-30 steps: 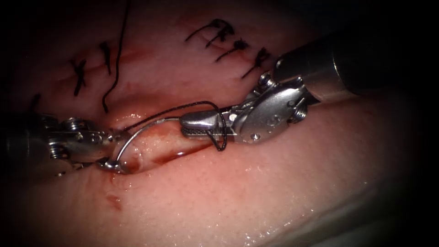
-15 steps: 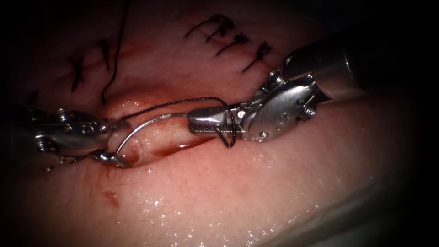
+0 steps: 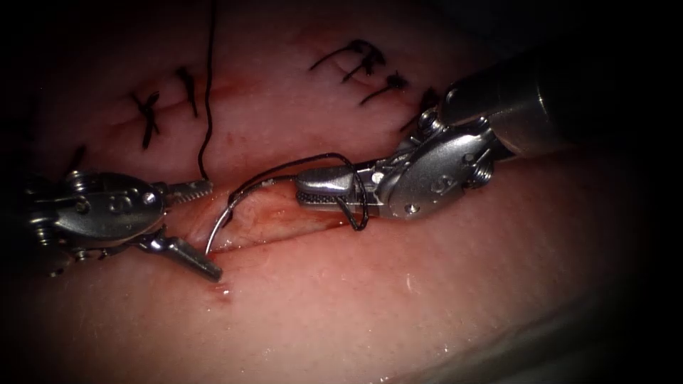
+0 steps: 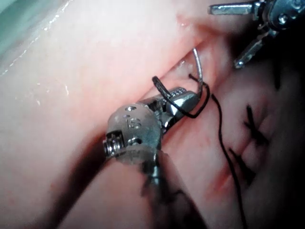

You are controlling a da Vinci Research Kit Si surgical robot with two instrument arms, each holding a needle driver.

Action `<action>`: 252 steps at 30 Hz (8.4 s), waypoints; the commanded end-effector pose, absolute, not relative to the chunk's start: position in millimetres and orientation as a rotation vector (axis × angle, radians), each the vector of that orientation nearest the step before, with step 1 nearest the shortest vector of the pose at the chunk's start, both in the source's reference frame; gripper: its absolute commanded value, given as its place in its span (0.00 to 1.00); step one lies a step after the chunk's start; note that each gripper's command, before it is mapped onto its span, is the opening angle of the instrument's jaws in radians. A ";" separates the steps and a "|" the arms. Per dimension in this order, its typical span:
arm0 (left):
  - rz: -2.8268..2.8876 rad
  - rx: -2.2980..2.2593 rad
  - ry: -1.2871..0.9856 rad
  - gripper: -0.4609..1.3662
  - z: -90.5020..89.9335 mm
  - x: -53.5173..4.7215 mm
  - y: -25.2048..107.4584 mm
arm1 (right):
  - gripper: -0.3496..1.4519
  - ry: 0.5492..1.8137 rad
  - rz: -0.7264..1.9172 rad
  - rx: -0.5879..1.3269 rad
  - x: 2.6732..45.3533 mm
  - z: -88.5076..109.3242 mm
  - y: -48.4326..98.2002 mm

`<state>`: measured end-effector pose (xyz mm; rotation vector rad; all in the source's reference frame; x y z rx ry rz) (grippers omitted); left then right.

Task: Wound Closure
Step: Use the right gripper to throw the needle through the buttom of the wound

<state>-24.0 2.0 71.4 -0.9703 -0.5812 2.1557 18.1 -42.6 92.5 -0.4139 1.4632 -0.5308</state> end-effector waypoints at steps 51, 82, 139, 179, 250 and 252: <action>2.182 -0.908 -0.562 0.68 72.5 -23.7 -7.4 | 0.00 0.788 -1.111 -0.315 23.9 86.5 -42.2; 2.187 -0.901 -0.570 0.67 72.3 -23.3 -7.9 | 0.00 1.170 -0.646 0.043 29.3 89.5 -41.8; 2.167 -0.858 -0.572 0.42 77.6 -22.9 -9.9 | 0.00 1.226 0.535 0.664 31.1 95.1 -41.3; 2.164 -0.857 -0.575 0.42 76.7 -23.2 -10.0 | 0.00 0.508 1.372 1.531 31.0 96.7 -46.0; 2.242 -0.921 -0.521 0.36 70.5 -26.8 -13.8 | 0.00 0.382 1.469 1.743 29.5 91.0 -53.6; 2.246 -0.912 -0.522 0.36 71.2 -26.9 -14.2 | 0.00 0.386 1.474 1.738 29.1 90.9 -53.8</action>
